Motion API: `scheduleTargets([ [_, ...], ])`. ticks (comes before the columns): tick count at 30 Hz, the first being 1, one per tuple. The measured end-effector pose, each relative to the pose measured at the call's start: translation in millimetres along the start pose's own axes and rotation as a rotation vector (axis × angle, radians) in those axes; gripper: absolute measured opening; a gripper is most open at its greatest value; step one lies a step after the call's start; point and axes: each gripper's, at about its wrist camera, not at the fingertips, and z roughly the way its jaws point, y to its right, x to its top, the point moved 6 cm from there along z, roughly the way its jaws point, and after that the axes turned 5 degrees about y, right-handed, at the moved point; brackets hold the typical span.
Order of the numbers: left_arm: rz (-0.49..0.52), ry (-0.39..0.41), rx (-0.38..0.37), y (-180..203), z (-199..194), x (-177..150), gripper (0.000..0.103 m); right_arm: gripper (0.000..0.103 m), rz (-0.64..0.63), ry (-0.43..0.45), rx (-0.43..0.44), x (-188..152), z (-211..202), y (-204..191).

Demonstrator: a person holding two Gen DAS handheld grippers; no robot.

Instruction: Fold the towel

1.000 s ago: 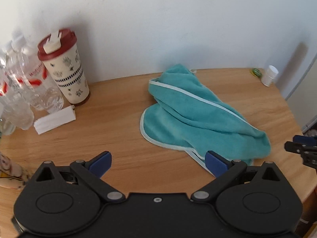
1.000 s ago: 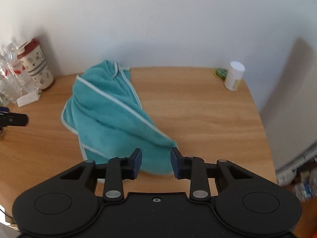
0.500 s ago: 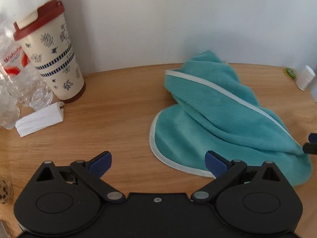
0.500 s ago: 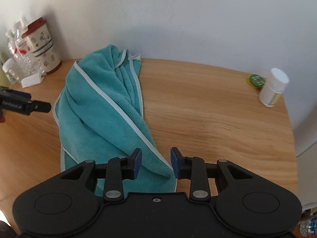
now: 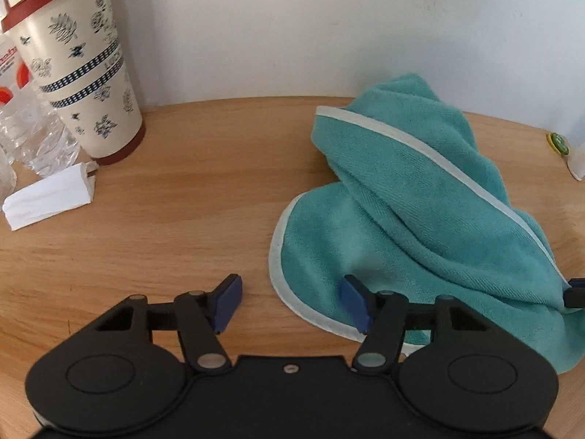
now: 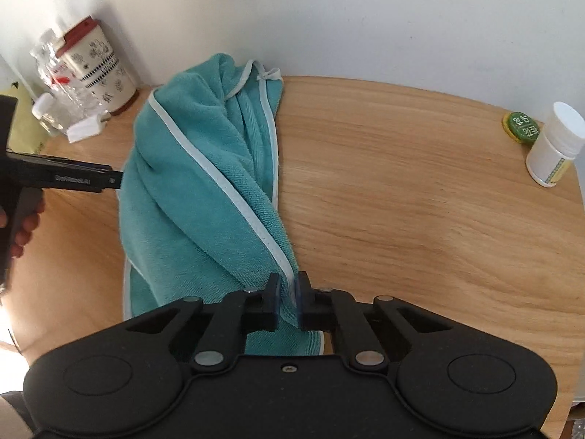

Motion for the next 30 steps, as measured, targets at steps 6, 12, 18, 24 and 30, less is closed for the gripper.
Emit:
scheduleTargets([
  [6,-0.028,-0.006,-0.040,7.3,-1.1,3.3,0.010,0.006,0.065,0.099,0.023,12.7,-33.8,0.4],
  [12,-0.054,0.021,-0.046,5.4,-7.9,7.1,0.004,0.005,0.059,0.162,0.009,22.5,-53.6,-2.5],
  [18,-0.048,0.075,-0.057,-0.5,-24.9,17.9,0.003,0.005,0.042,0.215,-0.022,33.3,-74.1,-7.7],
  [24,-0.023,0.147,-0.043,-4.8,-61.8,31.4,0.003,0.005,0.074,0.321,-0.024,56.0,-111.8,-20.5],
  [30,0.031,0.242,-0.070,-8.4,-105.0,56.5,0.003,0.005,0.091,0.385,-0.037,72.2,-148.1,-41.0],
])
